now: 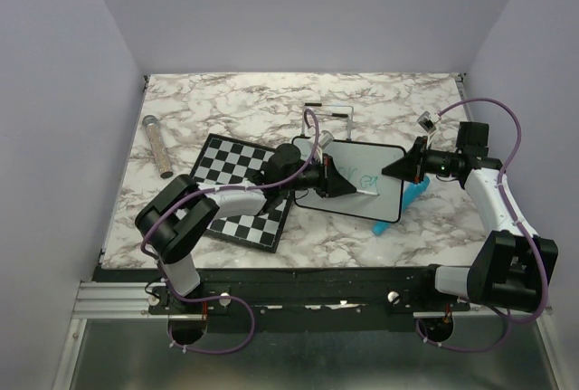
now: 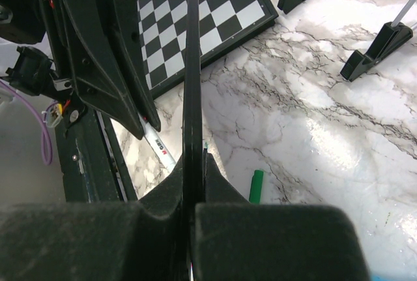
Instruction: Write a sentence on the whiteboard
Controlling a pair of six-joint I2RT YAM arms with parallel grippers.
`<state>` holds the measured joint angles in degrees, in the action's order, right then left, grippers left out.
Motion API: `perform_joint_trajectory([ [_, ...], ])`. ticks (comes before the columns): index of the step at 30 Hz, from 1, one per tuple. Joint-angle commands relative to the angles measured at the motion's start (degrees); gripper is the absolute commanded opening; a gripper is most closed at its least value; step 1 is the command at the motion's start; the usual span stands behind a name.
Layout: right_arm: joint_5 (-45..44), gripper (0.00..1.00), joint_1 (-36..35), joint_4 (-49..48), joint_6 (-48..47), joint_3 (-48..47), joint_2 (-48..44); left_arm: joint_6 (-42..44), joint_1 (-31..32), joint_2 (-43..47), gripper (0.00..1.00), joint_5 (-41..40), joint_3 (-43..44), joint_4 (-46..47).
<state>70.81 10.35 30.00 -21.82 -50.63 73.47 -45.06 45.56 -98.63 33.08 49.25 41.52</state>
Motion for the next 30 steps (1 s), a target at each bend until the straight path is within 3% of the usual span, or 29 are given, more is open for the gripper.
perform_joint_trajectory([
  [1,-1.7,0.01,-0.2,1.4,-2.3,-1.0,-1.3,-2.1,-0.1,1.4,0.0,-0.5,-0.2,6.0],
  [8,-1.6,0.01,-0.2,1.4,-2.2,-1.0,-1.3,-5.4,-0.6,7.3,0.0,0.1,-2.4,10.8],
  [21,-1.5,0.01,-0.2,1.3,-2.1,-1.0,-1.3,5.9,-1.3,24.9,0.0,-11.0,-12.0,-5.6],
  [30,-1.2,0.01,-0.2,0.7,-1.1,-0.5,-2.3,4.5,-1.1,31.8,0.0,-15.2,-19.4,-3.6],
])
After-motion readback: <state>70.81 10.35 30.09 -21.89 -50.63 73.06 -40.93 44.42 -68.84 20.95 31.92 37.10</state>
